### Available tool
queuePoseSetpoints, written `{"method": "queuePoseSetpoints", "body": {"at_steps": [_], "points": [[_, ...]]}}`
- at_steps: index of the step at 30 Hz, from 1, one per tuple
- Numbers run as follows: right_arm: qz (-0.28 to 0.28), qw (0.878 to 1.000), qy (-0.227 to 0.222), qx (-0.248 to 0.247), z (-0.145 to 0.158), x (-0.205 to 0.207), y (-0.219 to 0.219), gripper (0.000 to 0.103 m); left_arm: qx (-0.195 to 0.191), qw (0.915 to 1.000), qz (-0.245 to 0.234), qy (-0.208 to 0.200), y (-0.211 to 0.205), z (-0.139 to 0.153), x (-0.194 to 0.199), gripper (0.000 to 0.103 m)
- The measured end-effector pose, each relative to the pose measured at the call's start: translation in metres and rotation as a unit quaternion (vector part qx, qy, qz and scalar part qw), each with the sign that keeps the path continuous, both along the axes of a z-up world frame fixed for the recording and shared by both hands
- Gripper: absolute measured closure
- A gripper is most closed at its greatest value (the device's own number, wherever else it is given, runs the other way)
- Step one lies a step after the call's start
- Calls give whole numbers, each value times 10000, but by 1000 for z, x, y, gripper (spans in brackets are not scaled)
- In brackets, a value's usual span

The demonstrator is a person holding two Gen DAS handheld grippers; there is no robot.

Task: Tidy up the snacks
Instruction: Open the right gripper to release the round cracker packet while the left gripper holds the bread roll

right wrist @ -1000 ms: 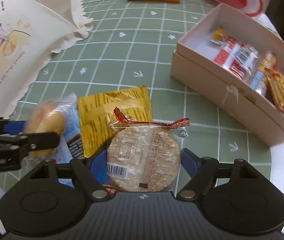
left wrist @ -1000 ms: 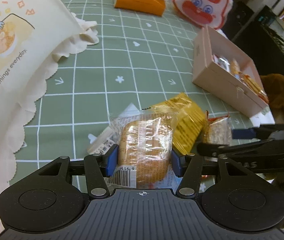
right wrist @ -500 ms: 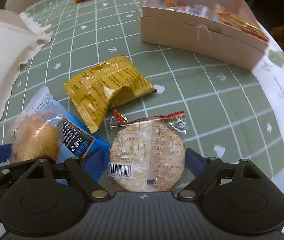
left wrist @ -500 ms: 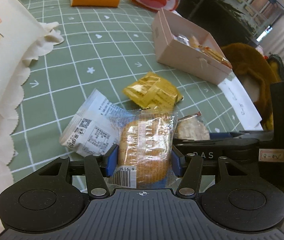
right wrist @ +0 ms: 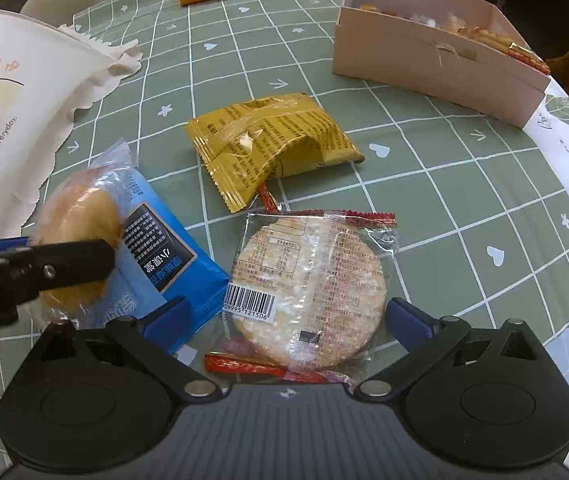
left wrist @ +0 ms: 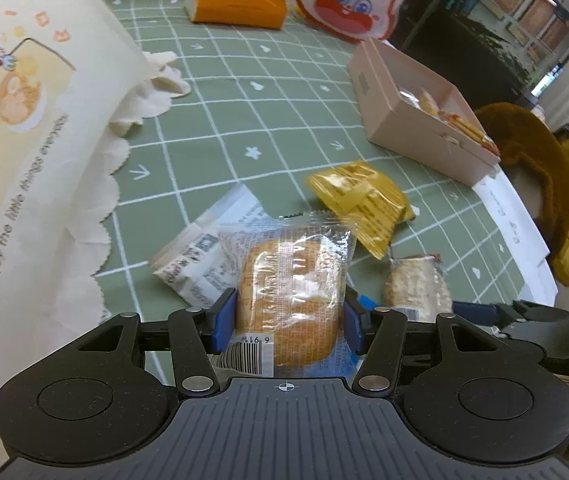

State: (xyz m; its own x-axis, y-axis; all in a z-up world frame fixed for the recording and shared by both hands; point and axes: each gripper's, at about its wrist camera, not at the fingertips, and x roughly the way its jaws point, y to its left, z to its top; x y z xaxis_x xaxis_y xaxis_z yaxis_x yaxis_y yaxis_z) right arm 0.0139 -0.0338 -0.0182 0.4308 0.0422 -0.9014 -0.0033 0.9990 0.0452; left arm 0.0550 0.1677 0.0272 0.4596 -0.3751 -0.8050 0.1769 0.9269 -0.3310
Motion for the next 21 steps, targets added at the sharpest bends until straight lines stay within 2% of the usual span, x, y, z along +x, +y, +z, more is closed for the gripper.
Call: {"method": "queuePoseSetpoints", "body": {"at_steps": [4,9,14,16,21], "points": [[251,9996,97,75,2,0,-7,0,98,9999,114,-18,6,3,3,44],[80,9998,111,-137,4,-17,-24,6,135,9997,179,-19,10,2,4,44],[-91,9972,-153,-732,13,-21,-41,9,99,9998,182,-33,8,4,0,44],[-275,9985,-228,-409,23,-14,-50,9,125,9997,200,-44,8,6,-2,44],[-720,9928,-161,941,51,24,-53,9,304,9991,277,-71,12,8,-7,44]]}}
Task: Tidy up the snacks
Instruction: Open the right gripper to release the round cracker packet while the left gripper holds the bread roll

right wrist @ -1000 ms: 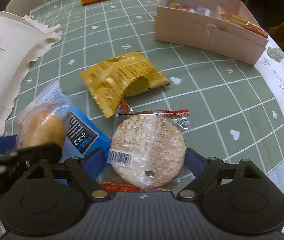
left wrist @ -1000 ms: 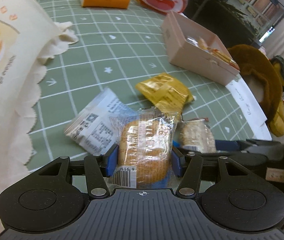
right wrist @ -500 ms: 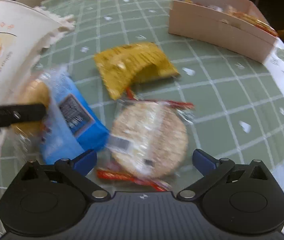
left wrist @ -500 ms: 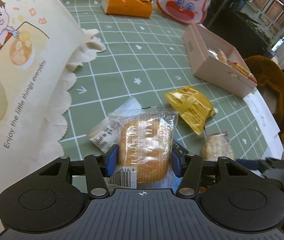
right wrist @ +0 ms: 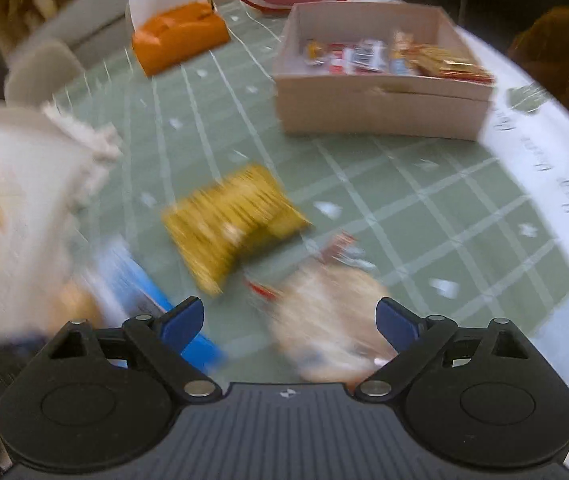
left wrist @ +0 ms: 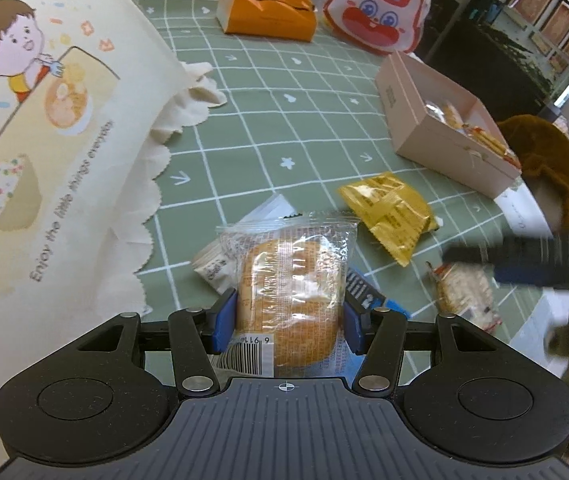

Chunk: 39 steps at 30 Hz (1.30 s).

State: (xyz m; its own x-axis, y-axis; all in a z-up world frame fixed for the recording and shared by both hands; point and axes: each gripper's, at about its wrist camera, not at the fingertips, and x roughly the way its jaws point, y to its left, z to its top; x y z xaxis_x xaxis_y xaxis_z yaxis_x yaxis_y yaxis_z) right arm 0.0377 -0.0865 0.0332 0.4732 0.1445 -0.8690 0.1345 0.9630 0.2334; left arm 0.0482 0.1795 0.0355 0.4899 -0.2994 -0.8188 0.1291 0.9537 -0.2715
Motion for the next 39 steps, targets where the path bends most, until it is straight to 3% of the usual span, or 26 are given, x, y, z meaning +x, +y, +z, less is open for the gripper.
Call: {"method": "queuePoseSetpoints", "body": {"at_steps": [4,9,13,15,18,21,26,33,36,39], "points": [[-70,9986,434,289,-4,46,31,9,70,10000,55,25,8,0,-6,44],[-421,9950,824,-371,-28,92,61,9,0,9998,192,22,21,3,-16,45],[-729,9909,1036,-460,-45,113,64,9,-91,9996,259,39,28,4,-23,44],[-642,9924,883,-568,-46,114,70,11,-106,9995,282,56,31,4,-26,45],[-61,9944,614,-860,-46,107,86,17,-116,9995,271,122,35,0,-26,45],[743,9907,342,-1092,-46,90,92,25,-162,9995,246,140,37,-2,-27,45],[1508,9810,225,-1200,-40,62,72,39,-281,9993,197,111,35,-3,-25,45],[1185,9856,334,-1162,-32,62,37,41,-291,9995,108,47,30,2,-28,45],[968,9927,265,-672,-25,58,30,33,-273,9995,155,76,32,0,-27,45],[700,9970,86,-322,-14,59,30,32,-270,9995,172,85,31,-1,-28,45]]}}
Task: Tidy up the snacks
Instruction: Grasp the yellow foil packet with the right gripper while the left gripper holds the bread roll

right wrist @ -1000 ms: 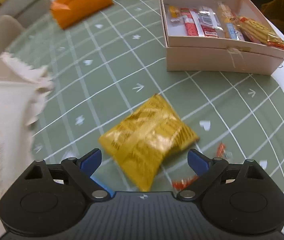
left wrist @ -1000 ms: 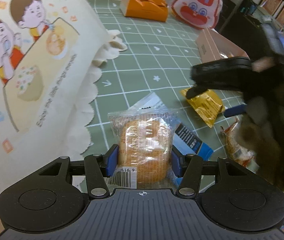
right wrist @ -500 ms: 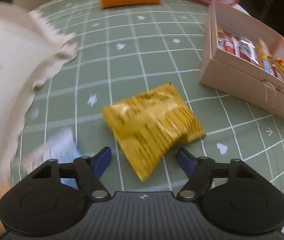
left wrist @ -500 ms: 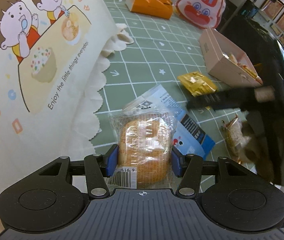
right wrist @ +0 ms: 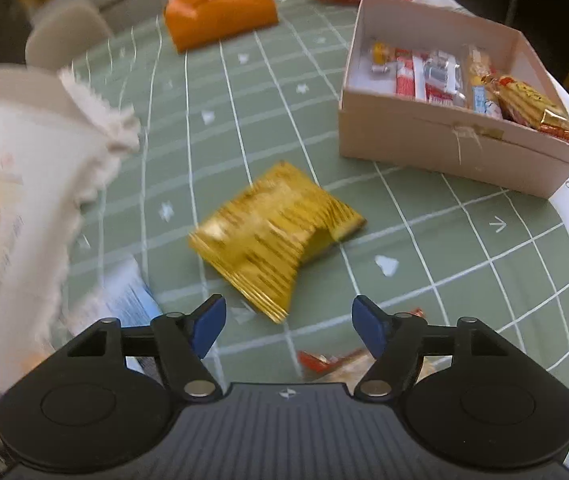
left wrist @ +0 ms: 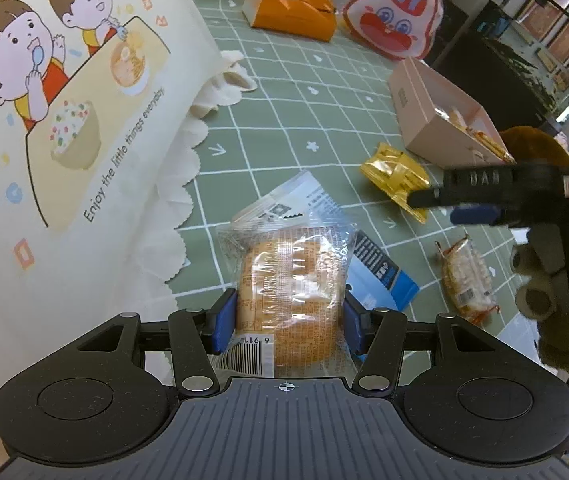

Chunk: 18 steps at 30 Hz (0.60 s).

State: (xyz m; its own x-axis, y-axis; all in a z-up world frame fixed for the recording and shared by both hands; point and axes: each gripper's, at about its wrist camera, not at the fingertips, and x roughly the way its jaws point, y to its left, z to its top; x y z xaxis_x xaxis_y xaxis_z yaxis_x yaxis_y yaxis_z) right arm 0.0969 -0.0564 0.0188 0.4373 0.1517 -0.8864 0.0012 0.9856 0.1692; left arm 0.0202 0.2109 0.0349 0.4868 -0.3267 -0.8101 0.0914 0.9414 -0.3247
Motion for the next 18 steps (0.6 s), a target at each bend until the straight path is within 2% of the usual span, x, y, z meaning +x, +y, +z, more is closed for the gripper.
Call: {"method": "queuePoseSetpoints", "body": {"at_steps": [2,7,8,9,11,14,18], "points": [[35,9998,-144,-118,2,6,8,31,12,10000,-16,-4,-1,1,0,45],[721,9911,-428,-1030,-3,34,39,30,97,9999,-118,-9,-10,4,-2,45],[706,9893,-373,-1219,-4,41,40,30,116,9998,-143,-9,-11,5,-3,45],[454,9894,-224,-1360,-6,48,40,30,122,9998,-155,-12,-12,6,-4,45],[-165,9943,147,-1043,-2,54,30,30,101,9999,-136,-13,-12,7,-5,45],[-761,9966,278,-111,1,51,15,30,121,9999,-107,-9,-11,8,-6,45],[-1306,9902,502,35,-12,73,12,30,230,9997,-100,13,-12,7,-5,45]]}}
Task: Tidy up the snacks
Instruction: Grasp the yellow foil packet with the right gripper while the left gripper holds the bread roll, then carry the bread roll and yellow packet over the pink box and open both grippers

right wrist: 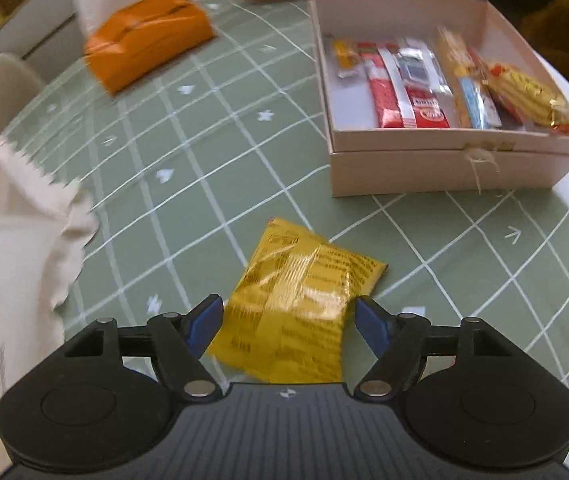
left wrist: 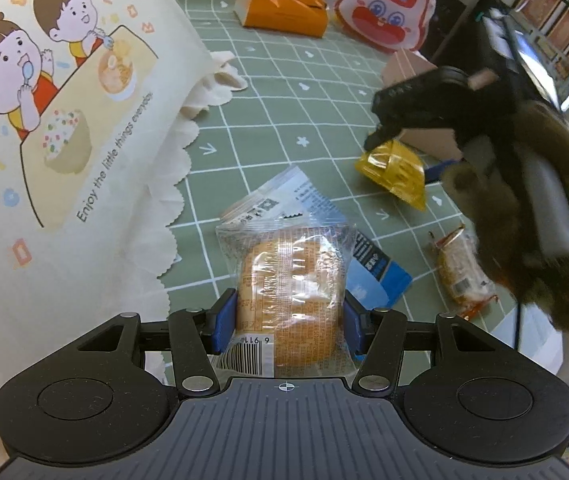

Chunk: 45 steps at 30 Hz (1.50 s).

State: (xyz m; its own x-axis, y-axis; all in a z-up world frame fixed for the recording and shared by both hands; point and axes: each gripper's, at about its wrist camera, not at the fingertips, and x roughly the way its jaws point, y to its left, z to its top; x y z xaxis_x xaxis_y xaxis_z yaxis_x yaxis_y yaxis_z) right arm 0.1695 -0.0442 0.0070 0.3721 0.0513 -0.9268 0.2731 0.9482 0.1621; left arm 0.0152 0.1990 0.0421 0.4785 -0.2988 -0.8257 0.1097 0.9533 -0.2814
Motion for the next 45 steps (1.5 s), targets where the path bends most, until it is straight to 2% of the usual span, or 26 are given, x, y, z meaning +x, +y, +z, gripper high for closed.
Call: {"method": "queuePoseSetpoints", "body": {"at_steps": [3,4,5,8,12,16,19,23,27,30,35,39,42,45], "points": [[-180,9998,65,-9,-14,16,2,30,69,10000,-36,22,-2,0,0,45],[-129,9998,17,-165,-15,17,5,32,75,10000,-49,26,-2,0,0,45],[7,9996,16,-266,-15,18,9,36,70,10000,-63,26,-3,-1,0,45],[577,9978,17,-338,-8,8,17,38,23,10000,-89,23,-5,-2,3,45],[1205,9926,-132,-87,15,-29,9,39,-64,9996,-256,32,-17,-3,10,45],[1550,9864,-499,-235,46,-72,-24,39,-133,9981,-595,2,-50,-1,17,45],[1490,9859,-704,-306,59,-98,-62,39,-94,9957,-920,0,-85,-1,21,45],[1292,9887,-700,-300,56,-115,-113,39,-134,9925,-1211,113,-130,0,29,45],[1350,9860,-875,-435,56,-124,-152,39,-183,9927,-1189,39,-161,10,46,45],[1565,9801,-1097,-537,61,-122,-168,39,-298,9938,-1069,-44,-180,21,66,45],[1890,9710,-1400,-420,70,-100,-181,39,-746,9946,-714,38,-197,37,120,45],[1966,9641,-1744,-387,86,-74,-192,39,-710,9958,-488,-296,-209,64,157,45],[2087,9560,-2025,-395,101,-43,-201,39,-839,9946,-309,-535,-216,84,189,44],[2294,9444,-2328,-361,108,-8,-206,37,-927,9929,-397,-631,-226,94,226,45]]}}
